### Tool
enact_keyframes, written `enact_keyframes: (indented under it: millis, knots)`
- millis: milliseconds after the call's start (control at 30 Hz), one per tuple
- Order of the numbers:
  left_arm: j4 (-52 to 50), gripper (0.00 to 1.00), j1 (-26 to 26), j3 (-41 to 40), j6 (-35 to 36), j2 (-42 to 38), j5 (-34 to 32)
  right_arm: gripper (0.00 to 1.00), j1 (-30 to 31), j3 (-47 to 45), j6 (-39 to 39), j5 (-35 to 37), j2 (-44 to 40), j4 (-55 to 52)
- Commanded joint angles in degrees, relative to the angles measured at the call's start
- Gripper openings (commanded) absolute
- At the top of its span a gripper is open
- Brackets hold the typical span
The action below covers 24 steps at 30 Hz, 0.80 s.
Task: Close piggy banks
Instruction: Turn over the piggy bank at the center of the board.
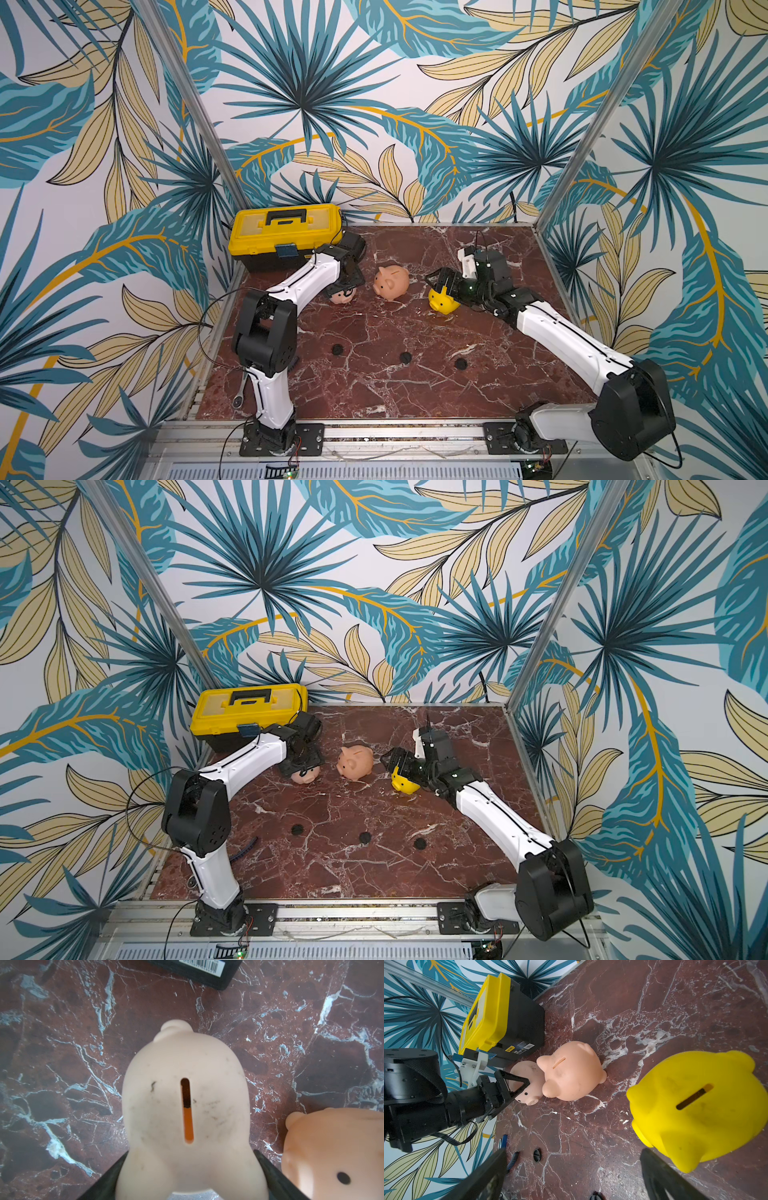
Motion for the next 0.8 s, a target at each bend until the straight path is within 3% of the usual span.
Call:
enact_keyframes:
  millis: [0,167,267,767]
  knots:
    - [-0.24,0.83,0.40,0.18,2.98,-1.99,1.67,1.00,0.51,0.52,0.58,1.00,-0.21,-0.88]
    - [0.16,0.82,0.31,-0.89,5.78,-4.07,6.93,1.00,0.99,0.70,0.71,1.25,-0.36,-0.88]
    - [2.88,0.82,0.32,-3.30,8.64,-6.63,14.19,1.00,1.24,0.79,0.72,1.43,-0.48,-2.97]
    - [17.17,0.81,1.50,-23.76,12.50,-20.78,38.33,1.00,3.50,0.94,1.47,2.98,-1.78,-4.50]
